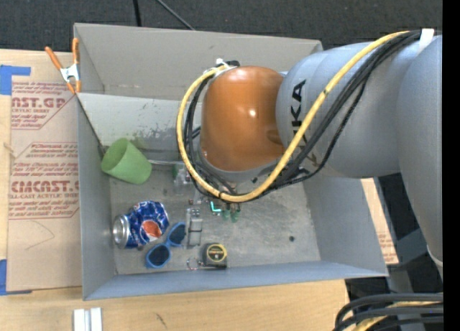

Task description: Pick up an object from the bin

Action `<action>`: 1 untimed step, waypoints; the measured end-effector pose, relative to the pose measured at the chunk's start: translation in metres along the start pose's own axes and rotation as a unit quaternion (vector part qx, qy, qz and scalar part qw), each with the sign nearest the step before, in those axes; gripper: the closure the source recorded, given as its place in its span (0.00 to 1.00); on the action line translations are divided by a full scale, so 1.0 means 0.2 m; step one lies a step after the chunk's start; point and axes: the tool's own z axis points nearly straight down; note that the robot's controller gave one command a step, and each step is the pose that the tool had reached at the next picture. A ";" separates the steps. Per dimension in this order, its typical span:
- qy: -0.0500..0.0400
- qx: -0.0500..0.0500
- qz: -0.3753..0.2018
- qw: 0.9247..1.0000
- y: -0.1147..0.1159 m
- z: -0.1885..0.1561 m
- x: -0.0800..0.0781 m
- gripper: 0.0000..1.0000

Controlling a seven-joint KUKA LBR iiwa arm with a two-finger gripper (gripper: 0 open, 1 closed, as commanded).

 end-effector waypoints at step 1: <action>0.000 0.001 -0.006 1.000 -0.16 0.27 0.06 0.00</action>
Offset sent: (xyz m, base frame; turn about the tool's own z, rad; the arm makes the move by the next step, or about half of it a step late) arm -0.0114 -0.0303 -0.0498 -0.0123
